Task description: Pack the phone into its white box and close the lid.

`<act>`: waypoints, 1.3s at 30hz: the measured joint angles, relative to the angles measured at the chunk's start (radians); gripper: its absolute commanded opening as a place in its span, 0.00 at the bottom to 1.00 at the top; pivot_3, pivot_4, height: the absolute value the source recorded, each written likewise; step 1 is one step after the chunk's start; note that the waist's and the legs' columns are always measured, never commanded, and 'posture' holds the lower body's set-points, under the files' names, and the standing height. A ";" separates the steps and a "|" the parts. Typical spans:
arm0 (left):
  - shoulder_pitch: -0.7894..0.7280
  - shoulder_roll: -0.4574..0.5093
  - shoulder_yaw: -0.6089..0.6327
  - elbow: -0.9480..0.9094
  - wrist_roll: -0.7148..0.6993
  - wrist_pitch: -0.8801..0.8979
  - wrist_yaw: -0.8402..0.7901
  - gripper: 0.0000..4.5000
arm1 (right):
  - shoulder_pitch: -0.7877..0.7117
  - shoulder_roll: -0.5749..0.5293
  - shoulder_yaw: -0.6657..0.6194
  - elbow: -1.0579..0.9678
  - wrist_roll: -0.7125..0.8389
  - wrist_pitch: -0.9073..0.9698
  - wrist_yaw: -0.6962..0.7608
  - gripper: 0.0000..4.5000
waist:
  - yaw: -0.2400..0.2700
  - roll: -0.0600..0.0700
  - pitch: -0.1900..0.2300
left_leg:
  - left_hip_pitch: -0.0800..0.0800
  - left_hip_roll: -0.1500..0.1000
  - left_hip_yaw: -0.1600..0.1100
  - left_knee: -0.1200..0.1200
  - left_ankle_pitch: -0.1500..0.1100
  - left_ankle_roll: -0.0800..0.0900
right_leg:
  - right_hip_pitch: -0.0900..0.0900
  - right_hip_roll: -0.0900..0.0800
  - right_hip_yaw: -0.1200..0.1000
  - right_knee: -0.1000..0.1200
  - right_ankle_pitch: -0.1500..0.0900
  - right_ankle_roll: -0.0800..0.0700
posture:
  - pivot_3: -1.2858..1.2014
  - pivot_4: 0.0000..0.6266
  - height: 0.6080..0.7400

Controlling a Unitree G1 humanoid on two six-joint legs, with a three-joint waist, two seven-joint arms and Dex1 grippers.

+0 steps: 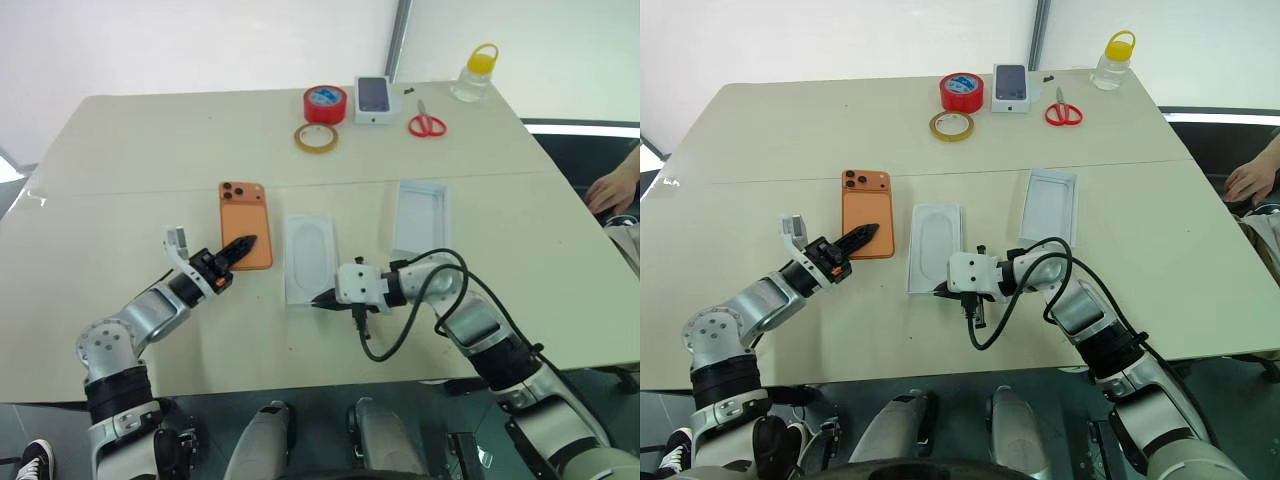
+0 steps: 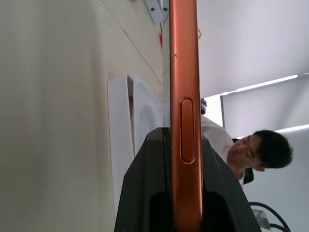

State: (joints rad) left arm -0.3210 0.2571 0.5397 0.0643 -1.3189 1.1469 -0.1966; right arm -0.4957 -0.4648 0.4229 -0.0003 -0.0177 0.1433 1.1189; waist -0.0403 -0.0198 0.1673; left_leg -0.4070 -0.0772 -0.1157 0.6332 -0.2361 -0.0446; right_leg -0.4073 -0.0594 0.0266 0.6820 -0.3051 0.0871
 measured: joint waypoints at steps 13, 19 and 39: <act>0.003 0.010 -0.049 -0.008 0.001 -0.004 0.000 0.00 | -0.001 0.003 -0.039 -0.038 0.097 0.096 0.042 0.77 | 0.003 0.000 0.000 | 0.000 0.000 0.000 0.000 0.000 0.000 | 0.000 0.000 0.000 0.000 0.000 0.000 | 0.52 0.24 1.00; 0.014 -0.024 -0.081 -0.034 0.000 -0.008 0.006 0.00 | -0.084 -0.044 -0.183 -0.042 0.240 0.180 0.082 0.77 | 0.007 0.000 0.000 | 0.000 0.000 0.000 0.000 -0.003 0.004 | 0.001 0.000 0.000 -0.001 0.000 0.000 | 0.52 0.24 1.00; 0.043 -0.108 -0.205 -0.115 -0.039 0.001 0.057 0.99 | -0.114 -0.062 -0.208 0.181 0.176 0.024 -0.012 0.78 | 0.027 0.000 0.000 | 0.000 0.000 0.001 0.002 0.000 0.001 | 0.002 0.000 0.000 -0.001 0.000 0.000 | 0.52 0.24 1.00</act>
State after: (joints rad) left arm -0.2778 0.1495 0.3344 -0.0504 -1.3574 1.1475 -0.1394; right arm -0.6096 -0.5270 0.2147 0.1804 0.1582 0.1676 1.1065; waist -0.0130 -0.0197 0.1674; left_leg -0.4069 -0.0771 -0.1147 0.6348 -0.2363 -0.0440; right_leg -0.4050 -0.0595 0.0267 0.6806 -0.3052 0.0871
